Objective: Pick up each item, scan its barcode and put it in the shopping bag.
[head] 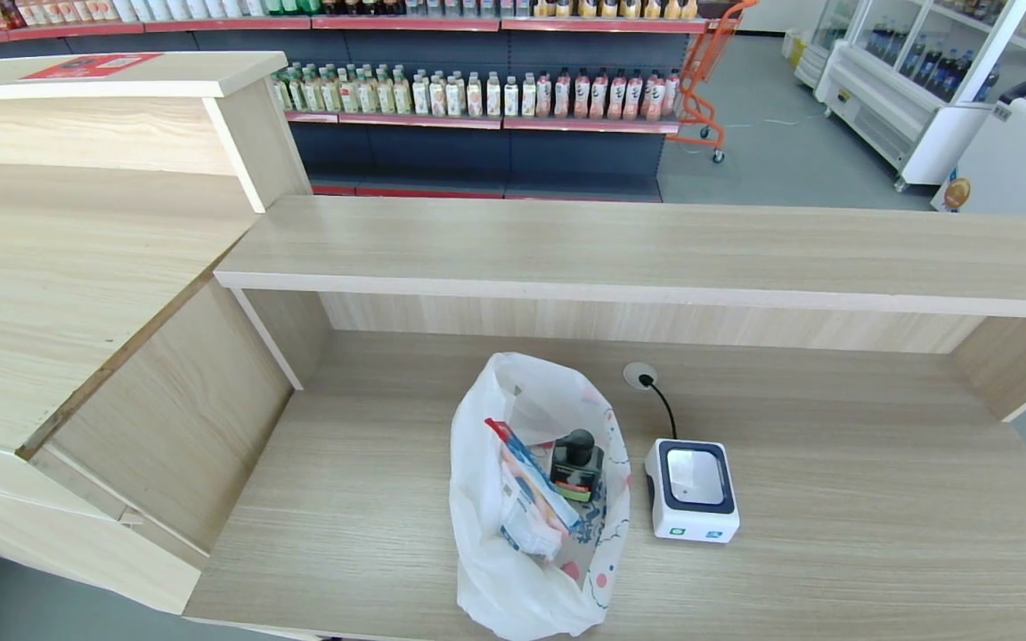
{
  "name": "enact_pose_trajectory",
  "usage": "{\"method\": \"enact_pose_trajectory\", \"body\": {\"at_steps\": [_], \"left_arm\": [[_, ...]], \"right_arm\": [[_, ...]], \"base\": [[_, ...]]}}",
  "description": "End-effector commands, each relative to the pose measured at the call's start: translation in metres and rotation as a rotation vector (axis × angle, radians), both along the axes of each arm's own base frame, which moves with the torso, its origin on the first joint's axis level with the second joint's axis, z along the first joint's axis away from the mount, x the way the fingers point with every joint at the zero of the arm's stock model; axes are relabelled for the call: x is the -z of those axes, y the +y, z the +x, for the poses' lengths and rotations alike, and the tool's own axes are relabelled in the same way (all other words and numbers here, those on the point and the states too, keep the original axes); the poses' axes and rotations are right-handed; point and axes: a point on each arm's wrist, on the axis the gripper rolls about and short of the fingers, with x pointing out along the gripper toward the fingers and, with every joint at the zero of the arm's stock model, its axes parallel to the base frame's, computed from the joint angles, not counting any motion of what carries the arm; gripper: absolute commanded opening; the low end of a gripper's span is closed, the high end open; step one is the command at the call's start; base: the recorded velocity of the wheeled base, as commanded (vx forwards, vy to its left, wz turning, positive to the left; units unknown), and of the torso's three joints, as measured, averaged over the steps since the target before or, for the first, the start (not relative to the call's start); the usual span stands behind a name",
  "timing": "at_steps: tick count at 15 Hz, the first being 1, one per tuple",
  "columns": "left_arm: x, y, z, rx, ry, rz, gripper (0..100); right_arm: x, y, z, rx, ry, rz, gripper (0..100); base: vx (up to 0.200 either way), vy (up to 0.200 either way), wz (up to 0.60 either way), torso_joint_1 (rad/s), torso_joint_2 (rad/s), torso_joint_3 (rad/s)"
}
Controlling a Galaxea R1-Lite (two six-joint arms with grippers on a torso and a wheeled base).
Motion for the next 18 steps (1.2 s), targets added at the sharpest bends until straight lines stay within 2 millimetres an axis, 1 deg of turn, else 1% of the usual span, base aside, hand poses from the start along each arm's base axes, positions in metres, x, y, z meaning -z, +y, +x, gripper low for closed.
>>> {"method": "enact_pose_trajectory", "body": {"at_steps": [1, 3, 8, 12, 18], "left_arm": [[-0.0001, 0.0, 0.0001, -0.001, 0.001, 0.001, 100], [-0.0001, 0.0, 0.0001, -0.001, 0.001, -0.001, 100], [-0.0001, 0.0, 0.0001, -0.001, 0.001, -0.004, 100], [-0.0001, 0.0, 0.0001, -0.001, 0.001, -0.004, 100], [-0.0001, 0.0, 0.0001, -0.001, 0.001, -0.004, 100]], "right_arm": [[0.0002, 0.0, 0.0003, 0.0, 0.005, 0.0, 0], [-0.0003, 0.0, 0.0002, 0.0, 0.003, 0.0, 0], [-0.0003, 0.0, 0.0002, 0.0, 0.003, 0.0, 0], [0.0002, 0.0, 0.0003, 0.0, 0.005, 0.0, 0], [0.0002, 0.0, 0.0003, 0.0, 0.005, 0.0, 0]], "base": [[0.0, -0.2, 0.0, -0.002, 0.0, 0.002], [0.0, -0.2, 0.0, 0.012, 0.0, 0.0], [0.0, 0.0, 0.0, 0.0, 0.0, 0.0], [0.2, 0.0, 0.0, -0.004, 0.0, 0.005], [0.0, 0.0, 0.0, 0.0, 0.0, 0.0]]}}
